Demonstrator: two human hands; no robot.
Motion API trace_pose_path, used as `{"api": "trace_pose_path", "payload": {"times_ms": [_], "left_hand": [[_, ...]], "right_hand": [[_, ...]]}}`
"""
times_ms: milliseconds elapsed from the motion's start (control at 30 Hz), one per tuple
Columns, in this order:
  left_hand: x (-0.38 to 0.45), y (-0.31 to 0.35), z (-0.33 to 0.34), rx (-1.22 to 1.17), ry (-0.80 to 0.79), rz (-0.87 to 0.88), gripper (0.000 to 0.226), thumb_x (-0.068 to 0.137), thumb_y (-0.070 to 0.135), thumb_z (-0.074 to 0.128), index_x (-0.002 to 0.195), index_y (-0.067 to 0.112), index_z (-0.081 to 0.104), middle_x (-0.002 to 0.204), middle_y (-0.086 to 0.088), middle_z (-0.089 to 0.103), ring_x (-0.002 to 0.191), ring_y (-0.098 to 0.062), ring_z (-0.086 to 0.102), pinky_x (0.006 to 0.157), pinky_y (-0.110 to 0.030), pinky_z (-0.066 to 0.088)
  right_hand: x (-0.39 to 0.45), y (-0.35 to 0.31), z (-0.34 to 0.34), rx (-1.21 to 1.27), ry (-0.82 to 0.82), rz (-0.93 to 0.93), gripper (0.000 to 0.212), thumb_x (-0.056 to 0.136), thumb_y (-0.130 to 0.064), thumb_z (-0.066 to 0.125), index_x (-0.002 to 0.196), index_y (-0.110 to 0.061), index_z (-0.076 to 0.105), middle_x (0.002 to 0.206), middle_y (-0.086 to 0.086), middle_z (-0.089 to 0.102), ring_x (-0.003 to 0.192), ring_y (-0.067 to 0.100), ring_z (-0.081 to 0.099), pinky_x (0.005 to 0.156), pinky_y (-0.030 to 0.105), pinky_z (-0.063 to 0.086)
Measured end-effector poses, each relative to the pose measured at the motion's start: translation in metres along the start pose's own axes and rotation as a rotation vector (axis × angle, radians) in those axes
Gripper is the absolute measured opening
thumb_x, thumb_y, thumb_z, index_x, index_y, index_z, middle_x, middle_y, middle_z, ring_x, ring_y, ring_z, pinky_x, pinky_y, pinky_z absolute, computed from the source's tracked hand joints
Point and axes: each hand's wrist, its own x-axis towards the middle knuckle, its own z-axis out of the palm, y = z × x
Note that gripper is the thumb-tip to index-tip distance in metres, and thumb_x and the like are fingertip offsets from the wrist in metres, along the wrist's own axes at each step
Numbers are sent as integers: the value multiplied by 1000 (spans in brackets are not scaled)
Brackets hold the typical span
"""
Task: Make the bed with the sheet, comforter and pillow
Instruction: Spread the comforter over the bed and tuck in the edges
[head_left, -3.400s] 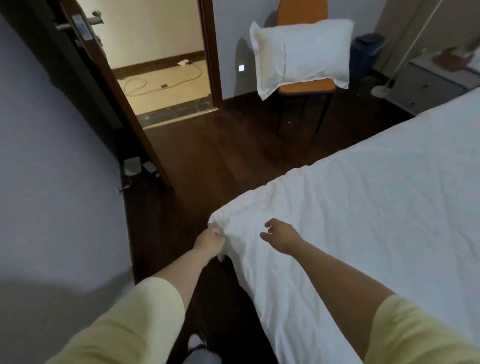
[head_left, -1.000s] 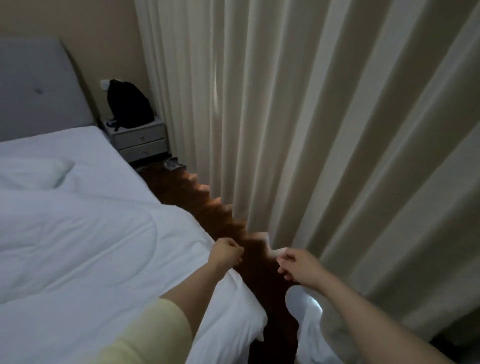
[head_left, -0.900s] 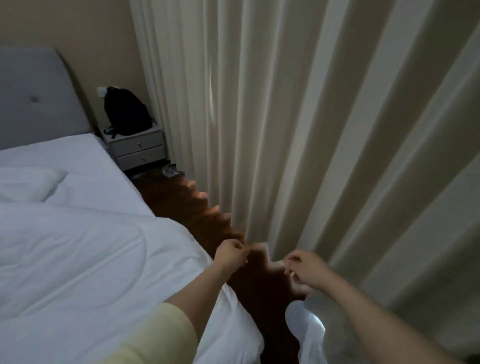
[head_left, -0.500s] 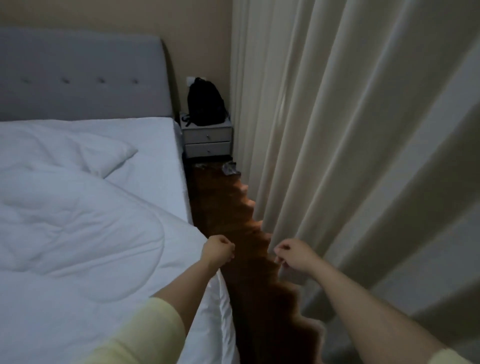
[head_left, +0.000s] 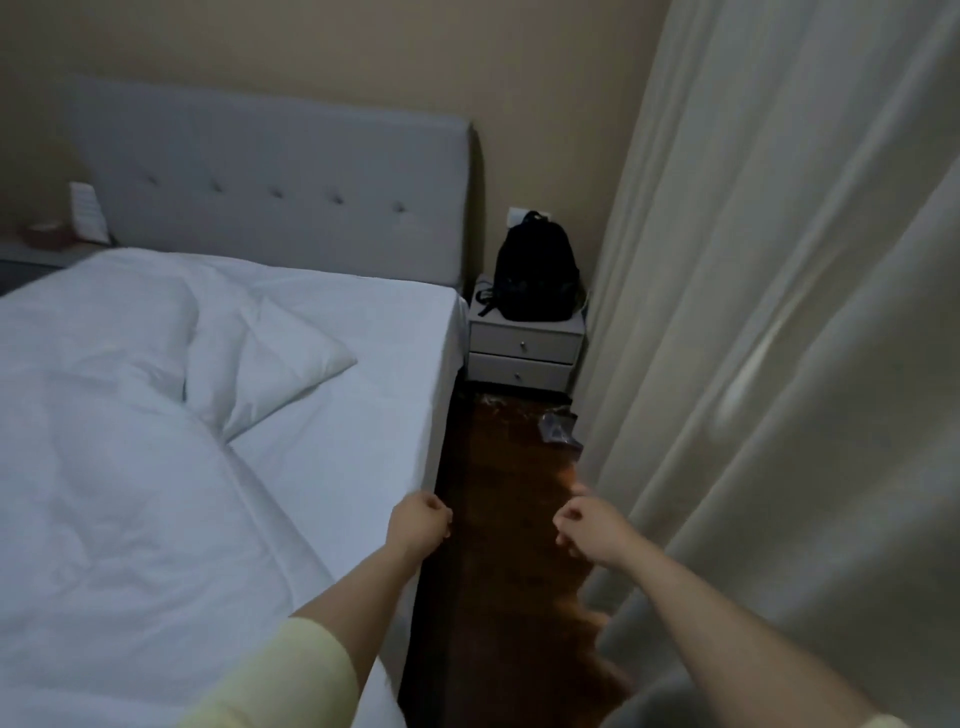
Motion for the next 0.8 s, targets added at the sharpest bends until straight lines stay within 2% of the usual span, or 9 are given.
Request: {"api": "trace_pose_path", "payload": {"times_ms": [100, 200, 300, 400, 533, 667, 800], "left_hand": [[55, 24, -2, 4, 32, -32, 24, 93, 7, 47, 71, 10, 55, 76, -5, 59, 65, -12, 53, 54, -19, 41], [122, 33, -13, 6, 111, -75, 15, 91, 6, 47, 80, 7, 57, 86, -8, 62, 76, -18, 54, 61, -24, 40], [208, 36, -37, -18, 263, -156, 12, 89, 8, 47, 80, 13, 54, 89, -5, 60, 79, -20, 53, 63, -24, 39], [272, 38, -61, -72, 381, -262, 9, 89, 9, 49, 83, 15, 52, 91, -5, 58, 79, -21, 52, 67, -26, 41], [330, 34, -105, -135, 517, -374, 10, 90, 11, 50, 98, 13, 55, 93, -5, 57, 81, -22, 52, 69, -25, 39], [387, 15, -151, -205, 668, -492, 23, 91, 10, 50, 112, 5, 58, 98, -10, 61, 83, -25, 53, 71, -28, 41], [461, -5, -196, -273, 737, -588, 24, 91, 10, 49, 113, 3, 59, 111, -15, 63, 92, -29, 56, 78, -30, 45]], "right_hand": [[76, -39, -15, -47, -52, -62, 20, 98, -19, 44, 84, -23, 57, 85, -4, 62, 83, 15, 64, 84, 32, 54], [152, -86, -14, -122, -131, -160, 21, 97, -19, 44, 103, -14, 64, 102, 3, 67, 96, 20, 64, 85, 30, 53], [246, -134, -8, -204, -230, -303, 27, 98, -20, 45, 114, -8, 62, 114, 7, 65, 105, 21, 61, 91, 31, 49], [333, -175, -15, -321, -321, -375, 29, 98, -20, 44, 122, -11, 59, 125, 6, 60, 114, 20, 57, 96, 27, 45], [426, -257, -14, -487, -329, -485, 32, 97, -21, 43, 124, -14, 57, 129, 7, 58, 118, 23, 54, 95, 26, 43], [490, -334, 29, -554, -443, -657, 32, 97, -23, 44, 125, -14, 55, 124, 5, 60, 112, 22, 56, 89, 28, 45], [548, -388, 87, -692, -589, -789, 36, 98, -24, 44, 132, -15, 49, 132, 3, 55, 119, 21, 52, 97, 29, 41]]}}
